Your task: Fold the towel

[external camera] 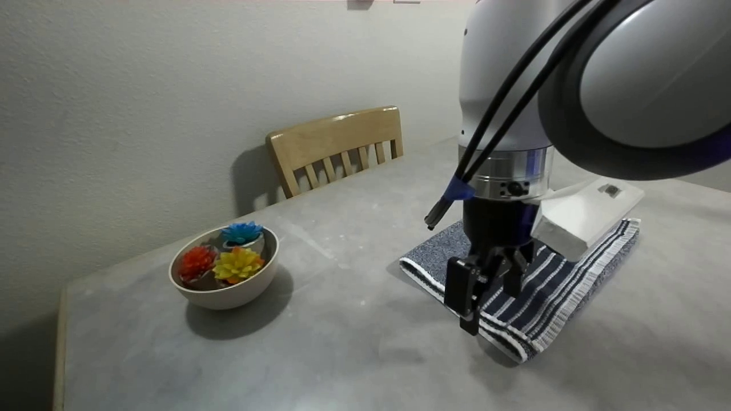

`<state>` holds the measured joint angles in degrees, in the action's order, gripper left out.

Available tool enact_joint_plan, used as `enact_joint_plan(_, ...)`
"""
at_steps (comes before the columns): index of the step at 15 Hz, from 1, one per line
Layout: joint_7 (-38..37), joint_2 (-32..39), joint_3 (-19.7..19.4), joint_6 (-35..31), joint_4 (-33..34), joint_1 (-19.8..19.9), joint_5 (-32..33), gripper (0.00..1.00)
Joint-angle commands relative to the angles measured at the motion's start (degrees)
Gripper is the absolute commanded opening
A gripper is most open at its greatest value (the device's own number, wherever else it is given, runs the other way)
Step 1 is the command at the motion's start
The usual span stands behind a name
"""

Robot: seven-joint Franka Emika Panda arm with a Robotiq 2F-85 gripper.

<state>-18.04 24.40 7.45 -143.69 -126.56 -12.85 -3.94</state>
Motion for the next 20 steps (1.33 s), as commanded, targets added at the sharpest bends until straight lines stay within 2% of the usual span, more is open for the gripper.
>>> enact_joint_plan(1, -2.63, 1.76, -1.92, 0.30, 1.76, -2.45, 2.54, 1.00)
enact_joint_plan(6, -9.67, 1.88, -5.54, -0.21, 2.32, -6.61, 10.04, 1.00)
enact_joint_plan(8, -10.26, 2.43, -6.06, 0.26, 3.14, -7.20, 12.49, 1.00)
enact_joint_plan(13, 2.46, 4.90, -3.06, -0.13, 4.81, -2.54, 9.66, 1.00)
enact_joint_plan(20, 7.00, 6.38, -3.53, -1.31, 6.00, -0.12, 9.06, 1.00)
